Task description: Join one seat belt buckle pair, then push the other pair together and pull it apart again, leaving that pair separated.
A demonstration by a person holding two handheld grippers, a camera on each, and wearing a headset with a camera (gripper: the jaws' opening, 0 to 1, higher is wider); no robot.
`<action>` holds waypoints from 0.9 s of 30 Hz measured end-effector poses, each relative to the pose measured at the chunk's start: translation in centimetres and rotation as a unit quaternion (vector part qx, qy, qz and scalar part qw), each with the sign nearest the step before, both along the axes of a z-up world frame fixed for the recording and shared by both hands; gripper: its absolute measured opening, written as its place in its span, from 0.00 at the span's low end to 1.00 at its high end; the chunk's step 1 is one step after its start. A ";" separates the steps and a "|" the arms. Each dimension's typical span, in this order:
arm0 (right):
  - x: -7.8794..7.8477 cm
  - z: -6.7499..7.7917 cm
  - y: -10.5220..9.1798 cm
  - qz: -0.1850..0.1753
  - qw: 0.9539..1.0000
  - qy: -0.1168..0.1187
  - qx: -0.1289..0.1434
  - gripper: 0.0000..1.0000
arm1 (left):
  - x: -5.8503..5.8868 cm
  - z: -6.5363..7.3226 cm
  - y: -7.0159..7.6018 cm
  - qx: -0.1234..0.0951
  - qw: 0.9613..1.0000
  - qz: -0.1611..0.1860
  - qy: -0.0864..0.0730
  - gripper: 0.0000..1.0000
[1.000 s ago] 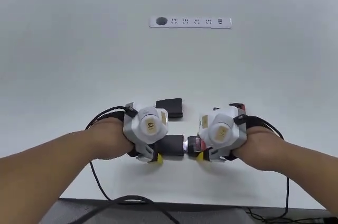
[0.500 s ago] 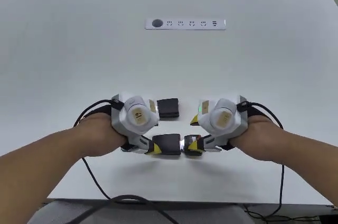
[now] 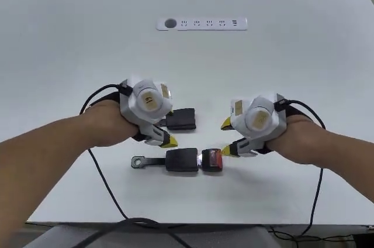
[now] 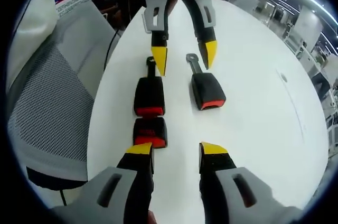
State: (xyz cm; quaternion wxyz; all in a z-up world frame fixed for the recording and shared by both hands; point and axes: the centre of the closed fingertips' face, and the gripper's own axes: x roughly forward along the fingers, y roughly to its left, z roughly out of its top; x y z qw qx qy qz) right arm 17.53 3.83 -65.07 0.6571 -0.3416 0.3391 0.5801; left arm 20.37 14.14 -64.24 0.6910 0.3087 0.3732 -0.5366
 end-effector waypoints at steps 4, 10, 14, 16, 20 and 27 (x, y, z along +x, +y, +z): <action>1.6 -0.3 -2.0 -0.023 1.000 -0.001 -0.005 0.31 | 1.0 -0.3 -0.1 0.002 1.000 0.003 0.000 0.46; 3.3 -0.5 -4.3 -0.044 0.999 -0.003 -0.004 0.32 | 2.1 -0.8 -0.3 -0.004 1.000 -0.006 0.002 0.44; 4.2 -0.5 -5.6 -0.052 0.998 -0.019 -0.014 0.30 | 2.9 -1.0 -0.3 -0.004 1.000 -0.002 -0.001 0.44; 4.4 -0.6 -6.0 -0.057 0.998 -0.016 -0.013 0.31 | 3.2 -1.3 -0.1 -0.004 1.000 -0.002 0.001 0.44; 5.1 -0.7 -6.5 -0.058 0.998 -0.018 -0.016 0.31 | 3.2 -1.7 0.2 0.005 1.000 -0.013 0.001 0.42; 5.5 -1.2 -7.3 -0.050 0.999 -0.005 -0.020 0.33 | 3.3 -2.5 0.8 0.011 1.000 -0.027 0.008 0.41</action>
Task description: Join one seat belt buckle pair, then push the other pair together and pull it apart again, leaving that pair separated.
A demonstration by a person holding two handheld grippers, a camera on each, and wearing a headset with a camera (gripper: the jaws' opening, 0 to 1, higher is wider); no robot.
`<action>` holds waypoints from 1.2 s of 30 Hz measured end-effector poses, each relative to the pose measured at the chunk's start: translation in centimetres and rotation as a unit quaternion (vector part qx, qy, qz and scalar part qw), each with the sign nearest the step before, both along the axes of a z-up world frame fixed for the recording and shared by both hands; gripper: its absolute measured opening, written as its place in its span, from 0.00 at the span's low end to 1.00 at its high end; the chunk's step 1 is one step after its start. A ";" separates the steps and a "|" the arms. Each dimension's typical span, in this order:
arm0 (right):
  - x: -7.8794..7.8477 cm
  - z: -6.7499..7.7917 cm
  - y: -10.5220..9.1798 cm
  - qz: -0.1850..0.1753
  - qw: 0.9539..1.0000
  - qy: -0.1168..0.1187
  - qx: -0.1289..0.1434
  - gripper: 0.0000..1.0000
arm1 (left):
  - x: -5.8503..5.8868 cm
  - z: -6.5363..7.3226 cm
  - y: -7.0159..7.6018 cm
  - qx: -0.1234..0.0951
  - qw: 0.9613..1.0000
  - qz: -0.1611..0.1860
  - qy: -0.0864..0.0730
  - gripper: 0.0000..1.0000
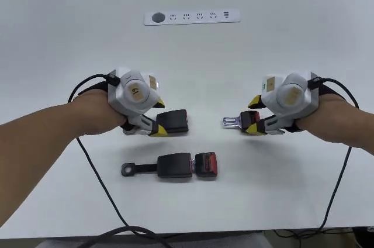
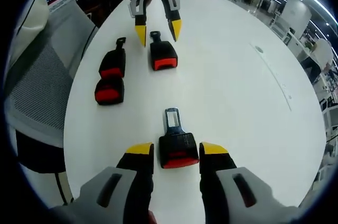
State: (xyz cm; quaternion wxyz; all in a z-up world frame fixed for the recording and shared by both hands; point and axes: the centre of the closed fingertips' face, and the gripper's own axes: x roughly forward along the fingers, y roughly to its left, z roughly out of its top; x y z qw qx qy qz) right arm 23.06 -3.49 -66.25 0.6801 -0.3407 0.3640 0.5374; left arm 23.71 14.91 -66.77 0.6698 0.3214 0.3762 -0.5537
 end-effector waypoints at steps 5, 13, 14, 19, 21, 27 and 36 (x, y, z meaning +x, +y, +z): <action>0.0 -0.7 -0.5 0.011 1.000 0.009 -0.009 0.33 | 0.3 -0.4 0.2 0.004 1.000 0.006 0.011 0.42; 0.4 -2.1 -0.9 0.018 1.000 0.020 -0.015 0.32 | 0.2 -1.2 0.2 0.010 1.000 -0.008 0.019 0.42; 0.3 -1.9 -0.8 0.018 1.000 0.021 -0.014 0.32 | 0.2 -1.3 0.2 0.013 1.000 -0.014 0.017 0.42; 0.3 -2.2 -0.7 0.027 0.999 0.026 -0.017 0.33 | 0.1 -1.7 0.3 0.025 0.999 -0.034 0.019 0.39; 0.2 -2.2 -0.6 0.030 0.999 0.030 -0.014 0.33 | 0.0 -1.5 0.1 0.024 0.999 -0.035 0.019 0.37; 0.4 -2.8 -0.5 0.054 0.998 0.032 -0.017 0.32 | 0.1 -2.1 -0.1 0.031 0.998 -0.050 0.008 0.33; 0.6 -3.2 -0.6 0.069 0.997 0.035 -0.025 0.33 | -0.2 -2.2 -0.2 0.048 0.997 -0.066 0.008 0.32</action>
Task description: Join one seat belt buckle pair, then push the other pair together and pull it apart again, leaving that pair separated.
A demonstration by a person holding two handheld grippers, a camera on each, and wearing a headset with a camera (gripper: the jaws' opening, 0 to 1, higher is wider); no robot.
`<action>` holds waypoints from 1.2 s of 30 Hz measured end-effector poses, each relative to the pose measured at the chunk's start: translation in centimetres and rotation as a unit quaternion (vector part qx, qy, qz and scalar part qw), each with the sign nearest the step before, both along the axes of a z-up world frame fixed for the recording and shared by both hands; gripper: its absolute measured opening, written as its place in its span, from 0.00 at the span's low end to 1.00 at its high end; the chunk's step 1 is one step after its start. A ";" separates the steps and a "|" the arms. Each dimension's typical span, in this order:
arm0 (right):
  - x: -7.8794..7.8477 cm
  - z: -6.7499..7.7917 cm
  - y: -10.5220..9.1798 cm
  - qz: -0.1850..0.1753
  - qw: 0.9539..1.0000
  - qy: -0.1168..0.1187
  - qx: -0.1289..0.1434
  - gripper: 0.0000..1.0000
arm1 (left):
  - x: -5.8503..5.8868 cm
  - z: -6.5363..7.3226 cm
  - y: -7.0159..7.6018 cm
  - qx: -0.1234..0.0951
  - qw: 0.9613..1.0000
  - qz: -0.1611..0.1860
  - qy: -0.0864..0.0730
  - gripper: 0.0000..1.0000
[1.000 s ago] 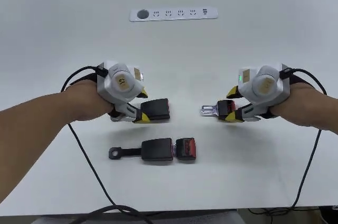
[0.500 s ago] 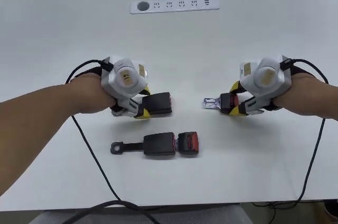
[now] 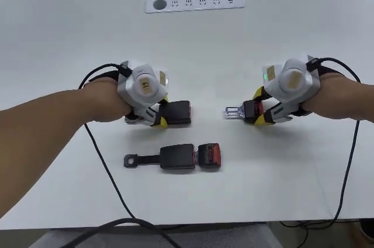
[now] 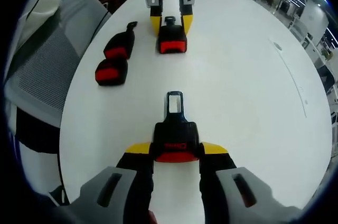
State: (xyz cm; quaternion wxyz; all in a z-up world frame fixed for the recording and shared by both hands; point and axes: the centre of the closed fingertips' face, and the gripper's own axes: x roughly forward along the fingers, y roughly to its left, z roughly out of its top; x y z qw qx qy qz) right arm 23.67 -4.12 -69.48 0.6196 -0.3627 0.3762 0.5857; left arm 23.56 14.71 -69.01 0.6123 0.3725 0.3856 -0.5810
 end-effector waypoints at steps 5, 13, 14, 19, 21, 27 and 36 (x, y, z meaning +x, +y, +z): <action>0.1 -0.1 -0.2 -0.002 1.000 0.001 -0.001 0.33 | 0.2 -0.2 0.3 -0.009 1.000 0.008 0.013 0.32; -0.2 0.1 0.3 -0.004 1.000 -0.005 -0.009 0.32 | 0.0 -0.4 0.1 -0.006 1.000 0.009 0.015 0.32; -0.2 0.1 0.5 -0.003 1.000 -0.006 -0.009 0.32 | 0.0 -0.4 0.1 -0.005 1.000 0.008 0.015 0.32; -0.8 0.2 2.3 0.008 1.000 -0.009 -0.005 0.32 | 0.1 -0.4 0.2 -0.001 1.000 0.009 0.013 0.32; -1.0 0.1 3.0 0.012 1.000 -0.010 -0.003 0.32 | 0.1 -0.4 0.2 0.000 1.000 0.008 0.013 0.32; -0.9 0.3 5.2 -0.002 1.000 -0.010 0.012 0.32 | 0.0 -0.4 0.1 0.002 1.000 0.006 0.012 0.32; -0.4 0.5 7.6 -0.014 1.000 -0.007 0.021 0.32 | 0.0 -0.4 0.2 0.002 1.000 0.006 0.012 0.32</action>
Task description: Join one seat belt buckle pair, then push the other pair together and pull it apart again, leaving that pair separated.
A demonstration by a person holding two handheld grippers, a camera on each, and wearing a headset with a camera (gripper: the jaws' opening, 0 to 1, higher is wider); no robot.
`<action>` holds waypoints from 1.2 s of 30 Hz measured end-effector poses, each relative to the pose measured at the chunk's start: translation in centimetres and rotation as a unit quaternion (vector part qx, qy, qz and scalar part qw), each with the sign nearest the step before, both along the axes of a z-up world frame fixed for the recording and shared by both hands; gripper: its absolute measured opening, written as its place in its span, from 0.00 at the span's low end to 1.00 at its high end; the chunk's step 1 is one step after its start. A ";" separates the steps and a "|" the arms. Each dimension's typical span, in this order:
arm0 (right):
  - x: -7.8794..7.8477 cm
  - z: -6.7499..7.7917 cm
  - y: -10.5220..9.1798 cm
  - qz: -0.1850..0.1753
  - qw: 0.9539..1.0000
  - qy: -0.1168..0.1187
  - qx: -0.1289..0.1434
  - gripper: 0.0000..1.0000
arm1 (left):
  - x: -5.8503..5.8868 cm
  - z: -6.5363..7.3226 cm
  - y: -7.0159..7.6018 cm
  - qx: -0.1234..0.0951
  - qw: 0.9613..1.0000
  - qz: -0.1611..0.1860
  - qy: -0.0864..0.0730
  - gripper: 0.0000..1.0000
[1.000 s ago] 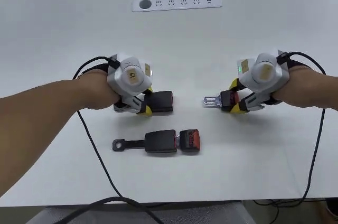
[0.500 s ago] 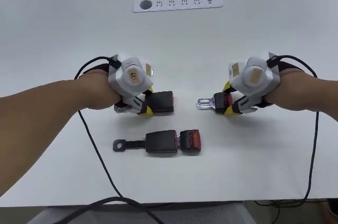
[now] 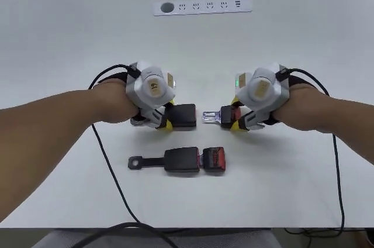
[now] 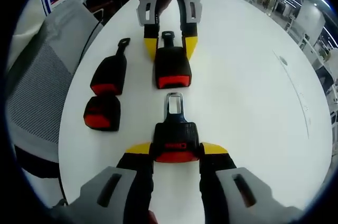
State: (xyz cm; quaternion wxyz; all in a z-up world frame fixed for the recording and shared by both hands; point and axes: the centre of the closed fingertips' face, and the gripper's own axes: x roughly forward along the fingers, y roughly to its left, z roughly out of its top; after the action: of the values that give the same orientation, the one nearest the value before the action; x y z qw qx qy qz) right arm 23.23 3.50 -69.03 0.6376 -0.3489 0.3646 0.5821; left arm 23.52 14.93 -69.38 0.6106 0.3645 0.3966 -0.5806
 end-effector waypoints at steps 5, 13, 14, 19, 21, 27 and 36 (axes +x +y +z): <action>0.3 -0.1 1.4 -0.001 1.000 0.001 0.004 0.32 | 0.0 0.0 0.1 -0.001 1.000 0.000 0.000 0.32; 0.1 0.1 1.4 0.005 1.000 -0.008 -0.002 0.32 | -0.1 0.0 0.2 -0.003 1.000 0.000 0.000 0.32; 0.2 0.1 1.4 0.006 1.000 -0.009 -0.001 0.32 | -0.1 0.0 0.2 -0.002 1.000 0.001 0.000 0.32; 0.0 0.1 2.3 0.010 1.000 -0.010 0.008 0.32 | -0.1 -0.1 0.2 0.000 1.000 0.001 0.000 0.32; 0.1 0.1 2.5 0.009 1.000 -0.009 0.012 0.32 | 0.0 -0.2 0.3 -0.001 1.000 0.000 0.000 0.32; 0.2 0.1 2.6 0.015 1.000 -0.005 0.018 0.32 | 0.1 -0.3 0.4 -0.002 1.000 -0.010 -0.002 0.32; 0.4 0.0 2.7 0.029 1.000 -0.002 0.010 0.31 | 0.3 -0.5 0.3 0.002 1.000 -0.012 -0.003 0.31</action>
State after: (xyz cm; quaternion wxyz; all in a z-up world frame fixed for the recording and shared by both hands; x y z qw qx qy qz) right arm 23.67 6.22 -69.07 0.6245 -0.3547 0.3471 0.6030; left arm 23.84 15.21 -69.85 0.6038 0.3721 0.3913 -0.5864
